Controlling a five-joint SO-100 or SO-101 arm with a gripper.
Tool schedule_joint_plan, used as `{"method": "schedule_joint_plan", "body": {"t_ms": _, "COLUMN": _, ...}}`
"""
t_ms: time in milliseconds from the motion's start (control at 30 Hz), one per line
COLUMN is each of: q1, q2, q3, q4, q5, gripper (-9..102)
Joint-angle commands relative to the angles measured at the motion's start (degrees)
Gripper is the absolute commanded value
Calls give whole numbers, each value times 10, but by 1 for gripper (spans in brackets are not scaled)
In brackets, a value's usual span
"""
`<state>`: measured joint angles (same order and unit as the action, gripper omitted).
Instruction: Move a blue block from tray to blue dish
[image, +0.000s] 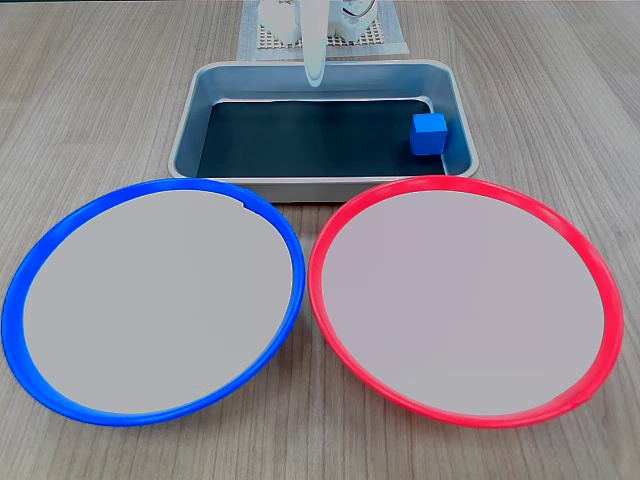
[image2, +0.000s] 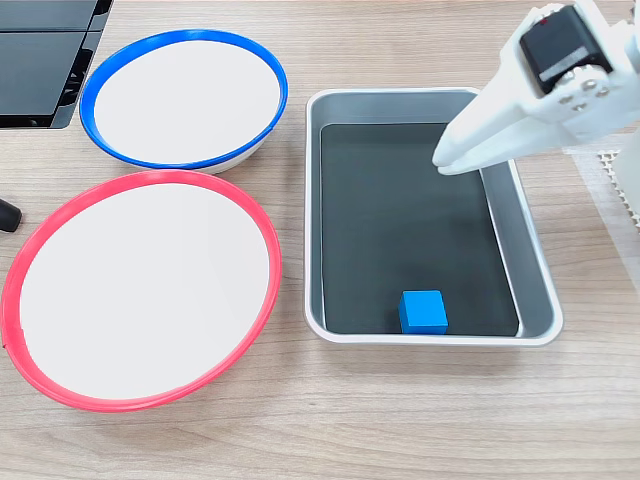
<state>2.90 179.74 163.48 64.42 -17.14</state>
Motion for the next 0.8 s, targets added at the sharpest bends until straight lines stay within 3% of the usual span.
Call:
{"method": "schedule_joint_plan", "body": {"t_ms": 0, "q1": 12, "q2": -116, "q3": -130, "q4": 36, "q5": -228, "gripper": 0}}
{"method": "schedule_joint_plan", "body": {"t_ms": 100, "q1": 14, "q2": -239, "q3": -242, "q4": 73, "q5": -185, "gripper": 0}}
{"method": "schedule_joint_plan", "body": {"t_ms": 233, "q1": -46, "q2": -460, "q3": -432, "q4": 162, "q5": -54, "gripper": 0}}
{"method": "schedule_joint_plan", "body": {"t_ms": 333, "q1": -87, "q2": -566, "q3": -501, "q4": 168, "q5": 58, "gripper": 0}}
{"method": "schedule_joint_plan", "body": {"t_ms": 567, "q1": -162, "q2": -725, "q3": -547, "q4": 161, "q5": 269, "gripper": 15}}
{"method": "schedule_joint_plan", "body": {"t_ms": 767, "q1": -203, "q2": -767, "q3": -507, "q4": 122, "q5": 367, "gripper": 26}}
